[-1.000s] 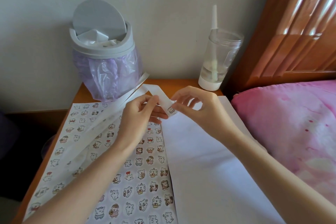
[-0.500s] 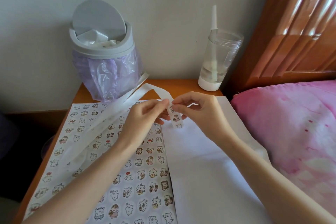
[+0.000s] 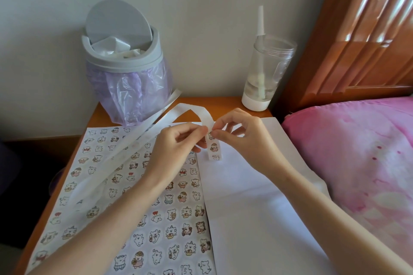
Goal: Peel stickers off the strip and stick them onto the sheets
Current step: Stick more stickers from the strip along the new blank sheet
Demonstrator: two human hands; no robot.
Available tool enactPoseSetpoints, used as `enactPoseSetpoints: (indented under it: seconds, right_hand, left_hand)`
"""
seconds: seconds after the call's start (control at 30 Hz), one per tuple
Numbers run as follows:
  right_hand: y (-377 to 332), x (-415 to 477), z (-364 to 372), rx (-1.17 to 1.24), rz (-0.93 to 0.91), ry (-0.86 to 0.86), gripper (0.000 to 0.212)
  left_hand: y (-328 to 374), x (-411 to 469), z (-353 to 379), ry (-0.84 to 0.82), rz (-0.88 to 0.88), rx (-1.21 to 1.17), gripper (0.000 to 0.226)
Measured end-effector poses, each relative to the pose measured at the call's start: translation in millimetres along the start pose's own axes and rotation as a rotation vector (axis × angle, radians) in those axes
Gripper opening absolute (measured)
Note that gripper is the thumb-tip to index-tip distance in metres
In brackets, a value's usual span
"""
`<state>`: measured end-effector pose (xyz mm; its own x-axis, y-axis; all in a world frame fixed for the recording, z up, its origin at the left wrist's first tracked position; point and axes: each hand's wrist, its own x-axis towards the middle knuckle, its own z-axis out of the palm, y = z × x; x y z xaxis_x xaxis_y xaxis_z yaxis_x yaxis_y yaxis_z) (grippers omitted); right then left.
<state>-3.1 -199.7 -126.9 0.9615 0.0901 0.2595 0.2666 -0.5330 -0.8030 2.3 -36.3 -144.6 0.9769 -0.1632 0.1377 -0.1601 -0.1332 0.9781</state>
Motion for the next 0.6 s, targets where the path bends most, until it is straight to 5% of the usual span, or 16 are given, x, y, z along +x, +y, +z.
enactPoseSetpoints:
  seconds: [0.33, 0.6]
  right_hand:
    - [-5.0, -6.2, -4.5, -0.035, -0.108, 0.009, 0.02]
    - [37.2, 23.3, -57.6, 0.037, 0.267, 0.012, 0.004]
  left_hand:
    - [-2.8, 2.6, 0.4, 0.029, -0.105, -0.067, 0.019]
    - [-8.8, 0.4, -0.8, 0.045, -0.057, 0.068, 0.014]
